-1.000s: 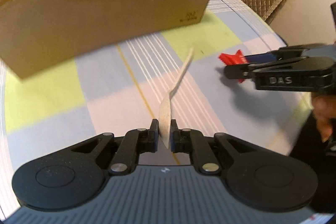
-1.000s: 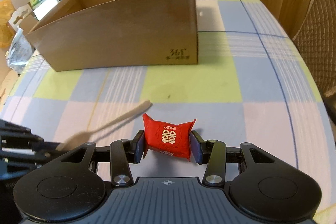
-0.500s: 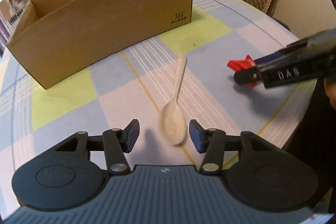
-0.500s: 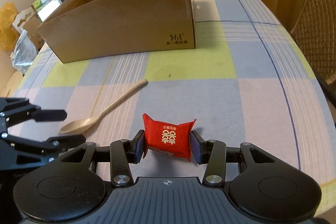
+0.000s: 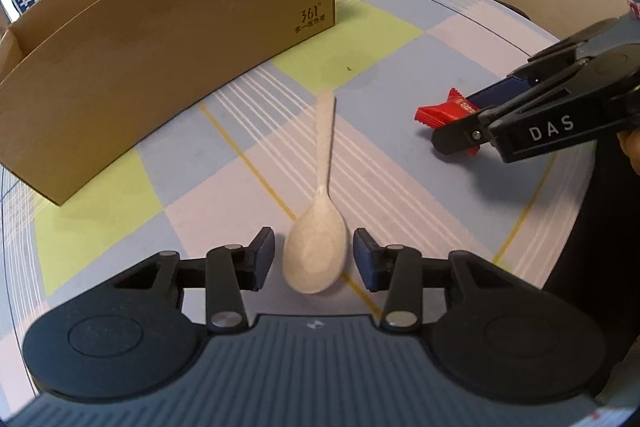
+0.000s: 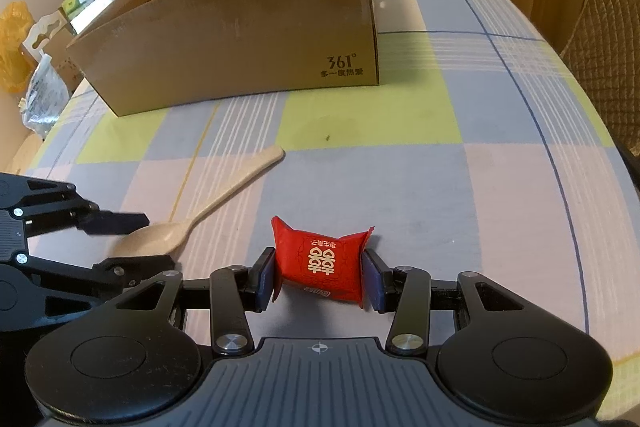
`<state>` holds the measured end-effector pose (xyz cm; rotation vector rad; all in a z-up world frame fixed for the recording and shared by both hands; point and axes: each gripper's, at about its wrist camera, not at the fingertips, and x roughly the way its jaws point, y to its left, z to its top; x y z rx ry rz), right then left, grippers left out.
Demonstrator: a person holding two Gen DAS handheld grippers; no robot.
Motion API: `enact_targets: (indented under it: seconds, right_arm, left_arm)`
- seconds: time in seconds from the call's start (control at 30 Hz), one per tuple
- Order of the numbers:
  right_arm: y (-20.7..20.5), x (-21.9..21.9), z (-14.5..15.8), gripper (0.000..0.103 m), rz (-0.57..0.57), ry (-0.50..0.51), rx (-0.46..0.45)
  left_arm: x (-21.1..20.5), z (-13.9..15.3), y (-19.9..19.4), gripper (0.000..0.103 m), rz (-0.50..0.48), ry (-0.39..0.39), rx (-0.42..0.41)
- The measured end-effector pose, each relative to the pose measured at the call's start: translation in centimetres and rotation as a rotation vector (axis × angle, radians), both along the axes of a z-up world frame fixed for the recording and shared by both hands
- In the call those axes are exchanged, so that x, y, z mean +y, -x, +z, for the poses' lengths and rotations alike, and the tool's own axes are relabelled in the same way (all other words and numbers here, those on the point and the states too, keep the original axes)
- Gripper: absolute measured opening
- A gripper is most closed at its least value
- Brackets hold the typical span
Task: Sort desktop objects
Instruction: 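Grasp the wooden spoon by its bowl with the left tool while the right tool holds the candy, then carry the spoon with the left tool while the right tool carries the candy to the cardboard box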
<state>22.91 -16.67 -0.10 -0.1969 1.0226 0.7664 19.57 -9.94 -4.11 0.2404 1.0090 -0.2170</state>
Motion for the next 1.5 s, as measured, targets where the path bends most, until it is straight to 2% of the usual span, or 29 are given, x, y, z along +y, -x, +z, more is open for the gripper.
enact_targets:
  seconds: [0.1, 0.23, 0.43, 0.57, 1.0, 1.5]
  right_arm:
    - [0.1, 0.0, 0.0, 0.042, 0.003, 0.002, -0.008]
    - [0.3, 0.1, 0.0, 0.042, 0.01, 0.009, -0.027]
    - [0.8, 0.2, 0.1, 0.042, 0.025, 0.025, -0.064]
    - [1.0, 0.5, -0.1, 0.042, 0.041, 0.048, -0.092]
    - [1.4, 0.9, -0.3, 0.042, 0.055, 0.077, -0.125]
    - [2.0, 0.0, 1.1, 0.039, 0.026, 0.023, -0.158]
  left_arm:
    - [0.2, 0.0, -0.1, 0.029, 0.003, 0.022, 0.007]
    - [0.3, 0.1, -0.1, 0.028, 0.02, 0.033, 0.02]
    - [0.3, 0.5, 0.6, 0.028, 0.109, 0.077, 0.028]
    - [-0.2, 0.3, 1.1, 0.028, 0.145, 0.077, 0.027]
    - [-0.8, 0.4, 1.1, 0.028, 0.151, 0.081, 0.032]
    - [-0.5, 1.9, 2.5, 0.028, 0.194, 0.095, -0.014]
